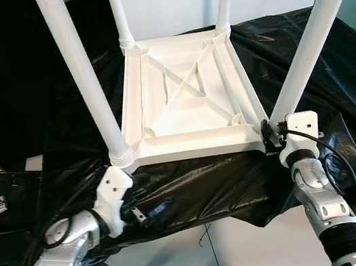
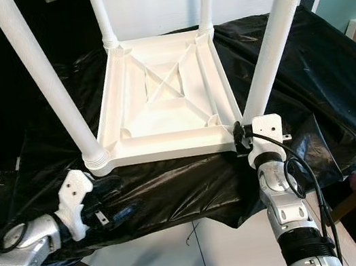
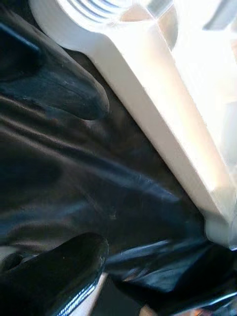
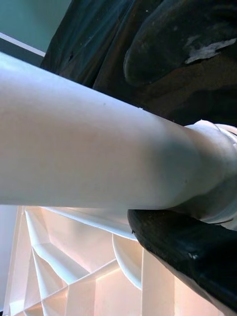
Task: Building children table
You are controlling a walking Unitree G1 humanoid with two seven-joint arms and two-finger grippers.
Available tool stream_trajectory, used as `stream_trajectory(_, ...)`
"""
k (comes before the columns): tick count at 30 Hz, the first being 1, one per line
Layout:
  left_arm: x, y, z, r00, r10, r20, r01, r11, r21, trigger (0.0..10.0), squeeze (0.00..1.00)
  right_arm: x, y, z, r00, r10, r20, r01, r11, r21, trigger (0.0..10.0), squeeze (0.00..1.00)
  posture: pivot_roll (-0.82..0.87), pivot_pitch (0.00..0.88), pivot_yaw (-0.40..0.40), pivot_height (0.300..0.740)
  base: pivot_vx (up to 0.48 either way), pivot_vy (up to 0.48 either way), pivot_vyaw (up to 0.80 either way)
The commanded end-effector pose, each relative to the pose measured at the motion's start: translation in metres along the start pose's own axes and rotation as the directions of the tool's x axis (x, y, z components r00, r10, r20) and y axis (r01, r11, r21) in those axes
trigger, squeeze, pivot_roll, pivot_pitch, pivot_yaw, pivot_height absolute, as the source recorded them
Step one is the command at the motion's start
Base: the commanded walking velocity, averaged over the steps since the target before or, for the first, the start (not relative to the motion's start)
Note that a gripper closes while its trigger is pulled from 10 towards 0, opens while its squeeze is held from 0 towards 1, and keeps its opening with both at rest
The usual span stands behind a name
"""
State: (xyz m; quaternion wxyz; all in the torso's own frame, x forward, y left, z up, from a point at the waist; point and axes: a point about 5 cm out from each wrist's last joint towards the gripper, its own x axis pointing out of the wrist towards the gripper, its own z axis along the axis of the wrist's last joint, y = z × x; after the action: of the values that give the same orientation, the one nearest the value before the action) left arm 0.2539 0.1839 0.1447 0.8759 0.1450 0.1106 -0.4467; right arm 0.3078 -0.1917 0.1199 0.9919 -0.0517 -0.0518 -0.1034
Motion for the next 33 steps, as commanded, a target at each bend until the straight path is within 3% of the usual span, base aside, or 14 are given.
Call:
stream_trajectory(1,-0.008,0.004,-0.004,1.000,-0.007,-0.017,0.007,1.000,-0.014,10.0,0.00,-0.003,-0.020,-0.014,0.994,-0.091,-0.064,0.090,0.996,-0.017,10.0,0.00,0.03,0.067,-0.039,0.740,0.000,0.000,0.00)
stream_trajectory(4,-0.015,0.011,-0.006,0.999,0.015,-0.035,-0.015,1.000,-0.008,10.0,0.00,-0.002,-0.024,-0.011,0.992,-0.110,-0.054,0.109,0.994,-0.017,10.0,0.00,0.03,0.073,-0.033,0.740,0.000,0.000,0.00)
stream_trajectory(6,-0.030,0.042,-0.007,0.985,0.160,-0.059,-0.159,0.987,0.021,10.0,0.00,0.001,-0.033,-0.008,0.989,-0.140,-0.045,0.139,0.990,-0.015,10.0,0.00,0.02,0.083,-0.023,0.740,0.000,0.000,0.00)
stream_trajectory(8,-0.036,0.054,-0.008,0.974,0.215,-0.074,-0.214,0.977,0.026,10.0,0.00,0.002,-0.037,-0.008,0.988,-0.148,-0.044,0.148,0.989,-0.015,10.0,0.00,0.01,0.088,-0.020,0.740,0.000,0.000,0.00)
stream_trajectory(13,-0.039,0.062,-0.008,0.966,0.245,-0.084,-0.244,0.969,0.029,10.0,0.00,0.003,-0.039,-0.008,0.988,-0.151,-0.045,0.150,0.989,-0.014,10.0,0.00,0.01,0.088,-0.020,0.740,0.000,0.000,0.00)
stream_trajectory(15,-0.039,0.095,-0.003,0.898,0.434,-0.073,-0.430,0.900,0.068,10.0,0.00,0.007,-0.049,-0.005,0.985,-0.169,-0.034,0.169,0.986,-0.012,10.0,0.00,-0.01,0.091,-0.005,0.740,0.000,0.000,0.00)
stream_trajectory(16,-0.037,0.111,0.001,0.841,0.536,-0.069,-0.531,0.843,0.081,10.0,0.00,0.007,-0.047,-0.004,0.989,-0.146,-0.025,0.146,0.989,-0.001,10.0,0.00,-0.01,0.092,-0.002,0.740,0.000,0.000,0.00)
stream_trajectory(17,-0.037,0.111,0.001,0.841,0.536,-0.069,-0.531,0.843,0.081,10.0,0.00,0.007,-0.047,-0.004,0.989,-0.146,-0.025,0.146,0.989,-0.001,10.0,0.00,-0.01,0.092,-0.002,0.740,0.000,0.000,0.00)
stream_trajectory(19,-0.035,0.128,0.007,0.771,0.634,-0.058,-0.630,0.773,0.077,10.0,0.00,0.006,-0.040,-0.002,0.995,-0.098,-0.013,0.098,0.995,0.021,10.0,0.00,-0.01,0.090,0.001,0.740,0.000,0.000,0.00)
stream_trajectory(26,-0.027,0.135,0.018,0.756,0.655,-0.008,-0.654,0.756,0.030,10.0,0.00,0.001,-0.026,0.001,1.000,-0.025,0.016,0.024,0.998,0.063,10.0,0.00,-0.02,0.090,0.006,0.740,0.000,0.000,0.00)
stream_trajectory(28,-0.010,0.134,0.031,0.770,0.635,0.052,-0.636,0.772,-0.016,10.0,0.00,-0.016,-0.009,-0.004,0.999,0.033,0.011,-0.034,0.992,0.118,10.0,0.00,-0.03,0.092,0.012,0.740,0.000,0.000,0.00)
stream_trajectory(30,-0.010,0.134,0.031,0.770,0.635,0.052,-0.636,0.772,-0.016,10.0,0.00,-0.016,-0.009,-0.004,0.999,0.033,0.011,-0.034,0.992,0.118,10.0,0.00,-0.03,0.092,0.012,0.740,0.000,0.000,0.00)
stream_trajectory(32,0.009,0.131,0.041,0.799,0.591,0.112,-0.590,0.806,-0.039,10.0,0.00,-0.032,0.002,-0.011,0.998,0.063,-0.015,-0.060,0.987,0.151,10.0,0.00,-0.04,0.094,0.015,0.740,0.000,0.000,0.00)
stream_trajectory(33,0.009,0.131,0.041,0.799,0.591,0.112,-0.590,0.806,-0.039,10.0,0.00,-0.032,0.002,-0.011,0.998,0.063,-0.015,-0.060,0.987,0.151,10.0,0.00,-0.04,0.094,0.015,0.740,0.000,0.000,0.00)
